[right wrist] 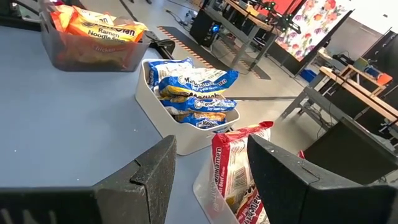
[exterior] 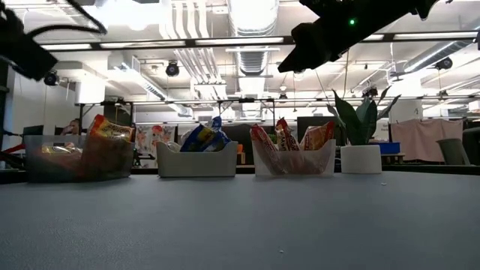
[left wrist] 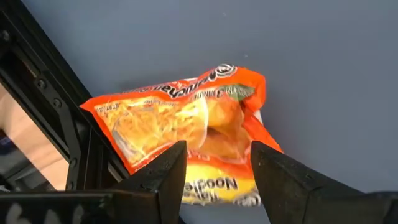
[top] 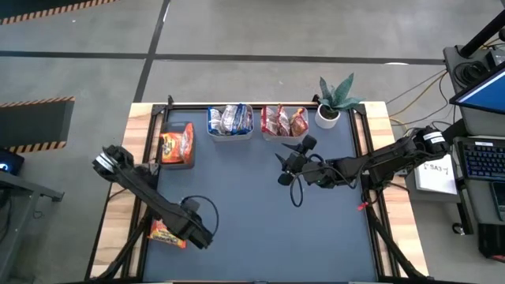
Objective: Sort Maruchan noodles
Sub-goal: Put the orange noodle pack into the black bin
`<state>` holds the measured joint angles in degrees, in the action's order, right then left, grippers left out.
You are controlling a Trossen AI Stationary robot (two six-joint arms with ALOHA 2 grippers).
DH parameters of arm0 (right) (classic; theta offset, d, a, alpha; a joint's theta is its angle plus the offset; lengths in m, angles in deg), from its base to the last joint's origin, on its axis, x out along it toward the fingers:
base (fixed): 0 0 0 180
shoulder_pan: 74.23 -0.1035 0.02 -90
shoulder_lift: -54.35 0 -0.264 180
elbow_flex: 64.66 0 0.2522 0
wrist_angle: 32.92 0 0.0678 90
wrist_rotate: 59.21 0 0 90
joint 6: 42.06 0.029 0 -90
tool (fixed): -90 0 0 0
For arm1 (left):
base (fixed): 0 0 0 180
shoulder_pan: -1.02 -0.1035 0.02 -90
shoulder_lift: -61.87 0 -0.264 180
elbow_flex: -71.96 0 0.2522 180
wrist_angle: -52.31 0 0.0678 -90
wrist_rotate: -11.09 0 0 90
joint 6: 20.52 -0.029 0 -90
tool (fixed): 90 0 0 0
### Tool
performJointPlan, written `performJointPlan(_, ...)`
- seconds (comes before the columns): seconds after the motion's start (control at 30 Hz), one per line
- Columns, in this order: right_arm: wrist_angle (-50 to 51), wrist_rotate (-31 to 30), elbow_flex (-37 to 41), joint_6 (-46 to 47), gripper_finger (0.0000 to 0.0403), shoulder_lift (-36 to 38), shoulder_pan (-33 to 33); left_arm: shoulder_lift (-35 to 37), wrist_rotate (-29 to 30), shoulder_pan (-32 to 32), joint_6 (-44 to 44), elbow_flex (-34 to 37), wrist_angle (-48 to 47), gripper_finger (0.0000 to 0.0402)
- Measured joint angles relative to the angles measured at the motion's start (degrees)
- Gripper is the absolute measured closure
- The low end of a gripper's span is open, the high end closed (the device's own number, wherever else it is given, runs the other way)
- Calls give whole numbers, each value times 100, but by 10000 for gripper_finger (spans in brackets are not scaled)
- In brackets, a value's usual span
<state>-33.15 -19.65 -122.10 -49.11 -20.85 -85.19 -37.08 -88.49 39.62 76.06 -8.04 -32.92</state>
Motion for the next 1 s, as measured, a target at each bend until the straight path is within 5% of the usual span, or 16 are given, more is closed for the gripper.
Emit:
performJointPlan(0.53,3,-13,0,66,216,0,2,-691,297,60,-94,0,33,247)
performJointPlan(0.87,27,-13,0,66,216,0,2,-757,815,79,-117,-4,117,385)
performJointPlan(1.0,27,-13,0,66,216,0,2,-740,1556,-33,-412,-112,142,393)
